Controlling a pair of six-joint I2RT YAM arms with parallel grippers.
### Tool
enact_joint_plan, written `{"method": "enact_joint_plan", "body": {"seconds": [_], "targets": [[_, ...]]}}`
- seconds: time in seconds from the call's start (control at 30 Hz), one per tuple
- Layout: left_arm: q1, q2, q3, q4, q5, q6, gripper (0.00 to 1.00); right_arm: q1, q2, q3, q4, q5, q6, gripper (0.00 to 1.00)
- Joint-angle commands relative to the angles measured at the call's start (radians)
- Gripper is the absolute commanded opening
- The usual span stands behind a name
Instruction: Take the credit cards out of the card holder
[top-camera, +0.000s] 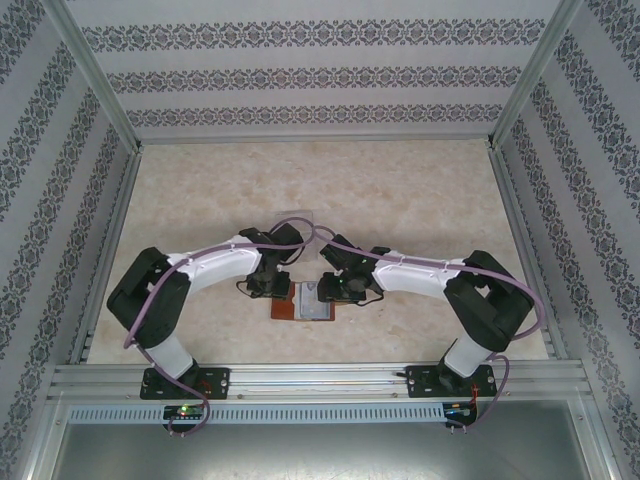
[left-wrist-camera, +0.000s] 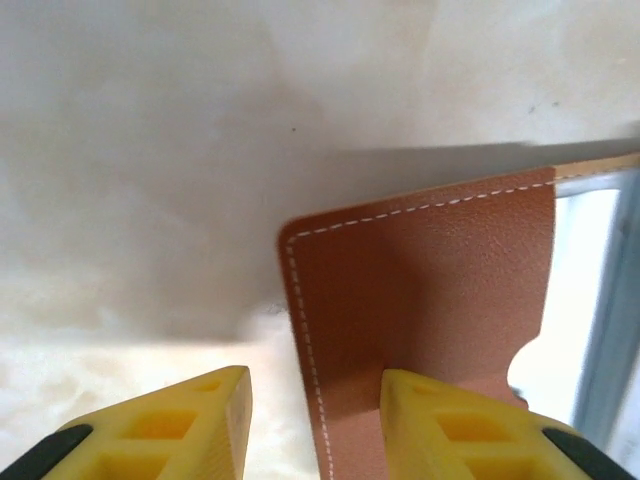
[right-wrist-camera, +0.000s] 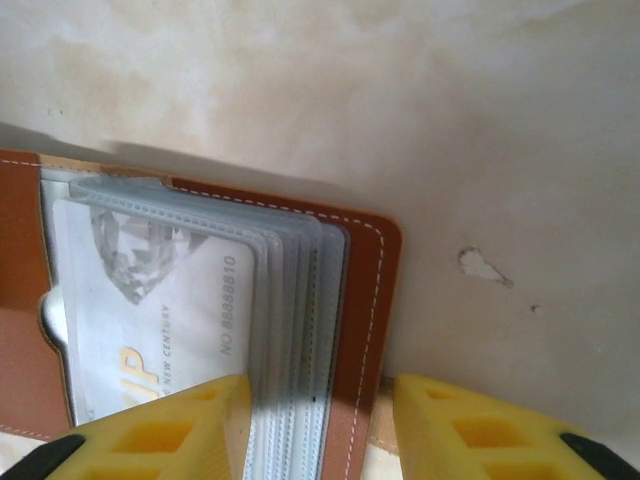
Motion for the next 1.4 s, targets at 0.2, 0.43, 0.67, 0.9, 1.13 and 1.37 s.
{"method": "enact_joint_plan", "body": {"seconds": [0.2, 0.43, 0.67, 0.9, 1.13, 1.37], "targets": [[-0.003, -0.16, 0.06, -0.012, 0.076, -0.051, 0.38, 0.009, -0.066, -0.014, -0.006, -0.012, 0.015, 0.43], [-0.003, -0.172, 0.061, 0.121, 0.232, -0.094, 0.27, 0.008, -0.082, -0.025, 0.013, -0.025, 0.029, 0.41], [0.007, -0.1, 0.005, 0.229, 0.299, -0.112, 0.2, -0.002, -0.086, -0.048, 0.064, -0.058, 0.053, 0.39], [0.044, -0.077, -0.105, 0.373, 0.366, -0.124, 0.22, -0.012, -0.082, -0.071, 0.114, -0.099, 0.069, 0.37], [0.078, -0.076, -0.211, 0.537, 0.447, -0.14, 0.3, -0.019, -0.073, -0.083, 0.132, -0.107, 0.074, 0.37], [0.095, -0.061, -0.252, 0.603, 0.479, -0.136, 0.31, -0.021, -0.049, -0.091, 0.138, -0.105, 0.072, 0.37]]}}
